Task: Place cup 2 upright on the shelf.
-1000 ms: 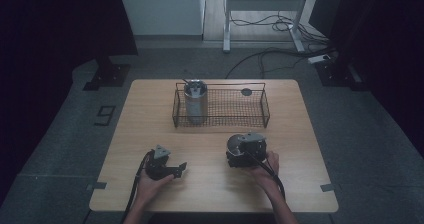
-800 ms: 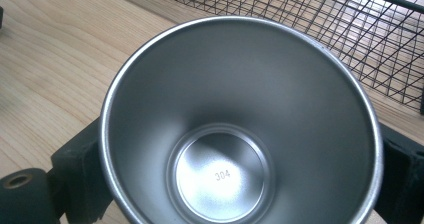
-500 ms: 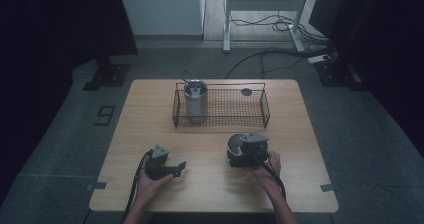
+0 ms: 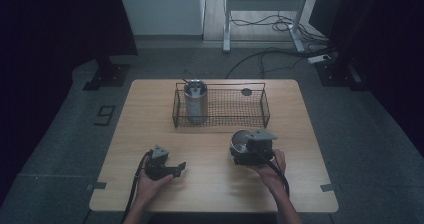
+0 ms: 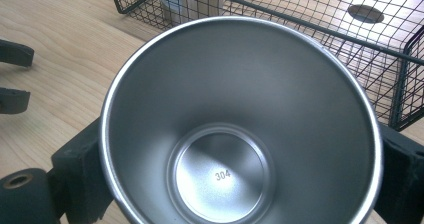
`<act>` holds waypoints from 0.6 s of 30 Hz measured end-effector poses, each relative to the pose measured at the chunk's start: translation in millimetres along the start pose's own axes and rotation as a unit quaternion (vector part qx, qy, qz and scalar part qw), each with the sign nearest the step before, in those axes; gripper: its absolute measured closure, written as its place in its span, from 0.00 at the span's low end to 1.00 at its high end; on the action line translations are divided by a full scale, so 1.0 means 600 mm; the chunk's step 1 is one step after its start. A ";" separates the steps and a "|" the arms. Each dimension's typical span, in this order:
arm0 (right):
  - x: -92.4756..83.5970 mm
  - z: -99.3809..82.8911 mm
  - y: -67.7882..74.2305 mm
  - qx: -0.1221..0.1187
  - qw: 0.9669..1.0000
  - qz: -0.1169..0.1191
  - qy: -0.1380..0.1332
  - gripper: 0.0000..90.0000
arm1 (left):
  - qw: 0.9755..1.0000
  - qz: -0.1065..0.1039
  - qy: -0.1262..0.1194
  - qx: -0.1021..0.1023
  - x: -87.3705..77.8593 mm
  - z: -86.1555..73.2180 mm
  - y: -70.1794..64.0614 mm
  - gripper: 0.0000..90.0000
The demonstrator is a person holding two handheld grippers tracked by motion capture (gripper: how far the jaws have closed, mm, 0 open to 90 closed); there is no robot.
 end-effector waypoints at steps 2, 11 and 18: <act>0.000 0.002 -0.002 0.000 1.000 0.000 0.003 0.08 | 1.000 -0.001 0.001 0.001 0.000 0.000 0.000 0.15; -0.007 0.019 -0.012 0.001 1.000 0.001 0.005 0.08 | 1.000 -0.004 -0.001 -0.001 0.001 -0.001 -0.001 0.15; -0.010 0.028 -0.022 0.011 1.000 0.001 0.005 0.08 | 1.000 -0.008 -0.001 -0.001 0.000 -0.001 -0.005 0.15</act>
Point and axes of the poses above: each handheld gripper's, and its own axes: x roughly forward along the jaws, z roughly out of its top, y roughly to its left, the point moved 8 cm from there along x, roughly forward along the jaws, and after that the axes turned 2 degrees about -z, right-handed, at the moved point
